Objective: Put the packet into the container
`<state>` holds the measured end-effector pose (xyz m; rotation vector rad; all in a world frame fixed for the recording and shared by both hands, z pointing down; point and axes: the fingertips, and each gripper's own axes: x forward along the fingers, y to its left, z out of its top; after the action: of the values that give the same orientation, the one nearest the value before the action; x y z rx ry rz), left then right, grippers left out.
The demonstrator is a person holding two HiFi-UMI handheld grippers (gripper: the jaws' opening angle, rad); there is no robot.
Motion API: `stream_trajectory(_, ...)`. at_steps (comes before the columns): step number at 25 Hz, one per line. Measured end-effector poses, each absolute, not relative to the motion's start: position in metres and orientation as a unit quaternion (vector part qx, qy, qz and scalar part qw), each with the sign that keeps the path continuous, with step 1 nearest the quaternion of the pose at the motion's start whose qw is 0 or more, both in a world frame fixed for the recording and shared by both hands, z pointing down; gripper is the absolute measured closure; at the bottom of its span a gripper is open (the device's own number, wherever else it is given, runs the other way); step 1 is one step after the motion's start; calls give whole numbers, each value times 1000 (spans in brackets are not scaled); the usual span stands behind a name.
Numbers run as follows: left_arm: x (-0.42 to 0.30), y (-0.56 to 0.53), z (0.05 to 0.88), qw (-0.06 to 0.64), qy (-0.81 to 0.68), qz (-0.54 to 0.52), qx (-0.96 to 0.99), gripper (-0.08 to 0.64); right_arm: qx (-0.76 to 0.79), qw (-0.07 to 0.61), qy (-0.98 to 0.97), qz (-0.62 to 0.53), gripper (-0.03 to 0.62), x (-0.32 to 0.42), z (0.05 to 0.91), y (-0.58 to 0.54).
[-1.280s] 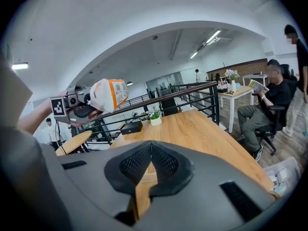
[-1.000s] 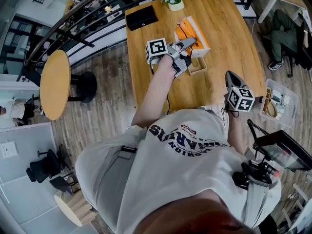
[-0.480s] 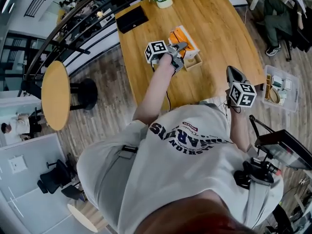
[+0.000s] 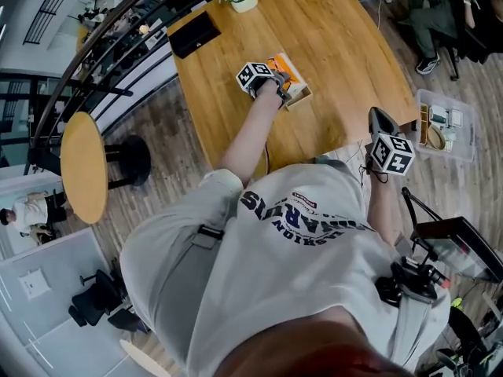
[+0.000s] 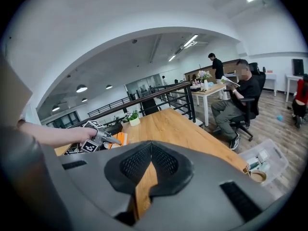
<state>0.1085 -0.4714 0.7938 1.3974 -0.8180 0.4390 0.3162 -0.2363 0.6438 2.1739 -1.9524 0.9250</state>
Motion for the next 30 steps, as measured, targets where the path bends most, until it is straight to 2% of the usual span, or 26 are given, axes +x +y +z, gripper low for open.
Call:
stream_trajectory(13,113,-479,872,637,-433,317,554,426,751,28,-579,318,583,340,658,-201)
stream_trajectory(18,119,-487,883,604,-451,347,558,425,754,27,-569,328,583,340,664,-190)
stream_trajectory(21,125,-476,869,610,-440,350,558,416,756,27,-564,331,583,342,667,-185)
stream_trajectory(23,130,-480,872,611,-431,344,568,375,755,28,-566,329,583,344,667,-186)
stream_trajectory(26,138,-480,866,619,-417,334,575,245,752,30,-573,323,583,344,665,-193)
stream_trajectory(30,142,-478,847,627,-413,306,586,210,743,34,-589,315,583,338,657,-205)
